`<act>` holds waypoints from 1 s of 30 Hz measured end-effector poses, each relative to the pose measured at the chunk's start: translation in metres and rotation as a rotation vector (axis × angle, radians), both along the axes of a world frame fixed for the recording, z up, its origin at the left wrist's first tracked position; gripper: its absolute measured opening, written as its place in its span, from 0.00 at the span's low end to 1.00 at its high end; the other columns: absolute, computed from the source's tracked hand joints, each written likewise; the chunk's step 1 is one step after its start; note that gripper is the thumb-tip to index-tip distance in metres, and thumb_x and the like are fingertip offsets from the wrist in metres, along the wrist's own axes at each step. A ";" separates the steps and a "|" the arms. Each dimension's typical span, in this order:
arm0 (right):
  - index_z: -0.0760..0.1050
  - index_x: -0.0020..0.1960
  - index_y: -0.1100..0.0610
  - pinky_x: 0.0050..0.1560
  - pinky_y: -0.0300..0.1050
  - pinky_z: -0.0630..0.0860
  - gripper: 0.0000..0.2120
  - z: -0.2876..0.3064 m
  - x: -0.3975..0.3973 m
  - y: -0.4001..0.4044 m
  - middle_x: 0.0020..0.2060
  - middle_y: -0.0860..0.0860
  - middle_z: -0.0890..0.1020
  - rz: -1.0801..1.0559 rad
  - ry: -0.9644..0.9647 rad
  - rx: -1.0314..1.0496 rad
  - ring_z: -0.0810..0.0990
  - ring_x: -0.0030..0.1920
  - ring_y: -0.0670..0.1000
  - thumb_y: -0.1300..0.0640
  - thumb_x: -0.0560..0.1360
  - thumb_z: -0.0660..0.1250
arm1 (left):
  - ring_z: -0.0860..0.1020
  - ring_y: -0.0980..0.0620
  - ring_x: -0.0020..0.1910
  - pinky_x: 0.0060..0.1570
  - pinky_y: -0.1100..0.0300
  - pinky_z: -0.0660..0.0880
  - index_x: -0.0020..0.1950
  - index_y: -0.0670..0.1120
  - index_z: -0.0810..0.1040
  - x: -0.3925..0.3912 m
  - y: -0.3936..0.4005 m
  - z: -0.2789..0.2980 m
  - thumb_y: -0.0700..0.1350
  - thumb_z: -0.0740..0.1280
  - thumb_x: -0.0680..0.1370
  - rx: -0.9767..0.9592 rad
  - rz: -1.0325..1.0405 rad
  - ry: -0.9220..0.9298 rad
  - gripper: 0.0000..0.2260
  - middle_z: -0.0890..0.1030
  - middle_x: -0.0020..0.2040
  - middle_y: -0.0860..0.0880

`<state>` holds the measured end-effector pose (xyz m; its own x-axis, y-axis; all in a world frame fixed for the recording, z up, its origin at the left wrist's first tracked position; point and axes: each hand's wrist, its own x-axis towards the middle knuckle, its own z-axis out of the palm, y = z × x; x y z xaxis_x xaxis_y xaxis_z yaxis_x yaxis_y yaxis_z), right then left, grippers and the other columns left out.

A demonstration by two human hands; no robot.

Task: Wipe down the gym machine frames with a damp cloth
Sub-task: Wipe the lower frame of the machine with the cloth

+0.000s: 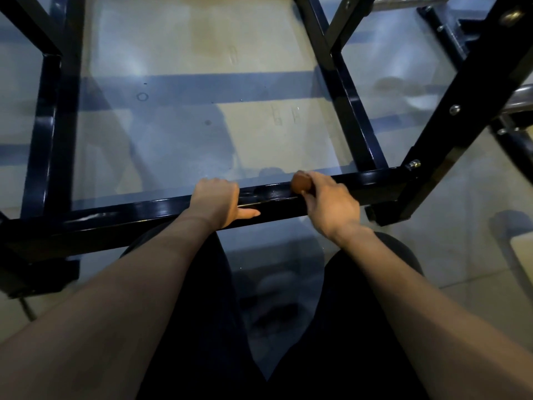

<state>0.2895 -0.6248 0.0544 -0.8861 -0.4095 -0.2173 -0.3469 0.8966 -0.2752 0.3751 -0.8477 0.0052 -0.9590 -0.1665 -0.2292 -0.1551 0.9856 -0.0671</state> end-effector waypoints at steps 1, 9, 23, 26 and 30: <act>0.69 0.73 0.45 0.53 0.55 0.75 0.17 -0.002 -0.009 -0.001 0.67 0.51 0.77 -0.097 -0.002 0.008 0.75 0.62 0.60 0.51 0.84 0.62 | 0.75 0.45 0.41 0.39 0.56 0.64 0.45 0.46 0.74 -0.001 0.000 0.000 0.78 0.59 0.72 -0.002 0.006 -0.003 0.34 0.81 0.43 0.48; 0.65 0.78 0.45 0.56 0.59 0.78 0.24 -0.004 0.037 -0.018 0.74 0.47 0.72 0.216 -0.007 -0.133 0.74 0.61 0.57 0.53 0.84 0.63 | 0.82 0.44 0.51 0.41 0.55 0.66 0.48 0.50 0.74 -0.006 -0.002 -0.004 0.78 0.61 0.71 0.032 0.009 0.011 0.31 0.84 0.50 0.47; 0.64 0.78 0.41 0.62 0.57 0.76 0.24 0.003 0.002 0.011 0.76 0.44 0.70 0.247 -0.055 -0.094 0.73 0.64 0.58 0.53 0.84 0.63 | 0.82 0.44 0.45 0.36 0.57 0.64 0.43 0.50 0.71 -0.003 0.006 -0.002 0.81 0.59 0.69 0.015 0.012 0.095 0.33 0.83 0.44 0.49; 0.69 0.75 0.41 0.62 0.56 0.76 0.21 -0.002 -0.040 0.041 0.70 0.50 0.77 -0.032 -0.041 -0.054 0.76 0.63 0.62 0.53 0.82 0.64 | 0.82 0.45 0.45 0.36 0.57 0.64 0.43 0.49 0.71 -0.003 0.007 -0.003 0.81 0.58 0.70 -0.003 -0.002 0.075 0.33 0.83 0.43 0.49; 0.74 0.72 0.48 0.64 0.50 0.71 0.17 -0.014 -0.046 0.018 0.66 0.53 0.79 -0.218 -0.022 -0.134 0.78 0.62 0.63 0.55 0.83 0.64 | 0.81 0.45 0.46 0.37 0.56 0.66 0.43 0.50 0.71 -0.007 0.003 -0.003 0.82 0.58 0.68 0.070 0.027 0.030 0.34 0.82 0.44 0.50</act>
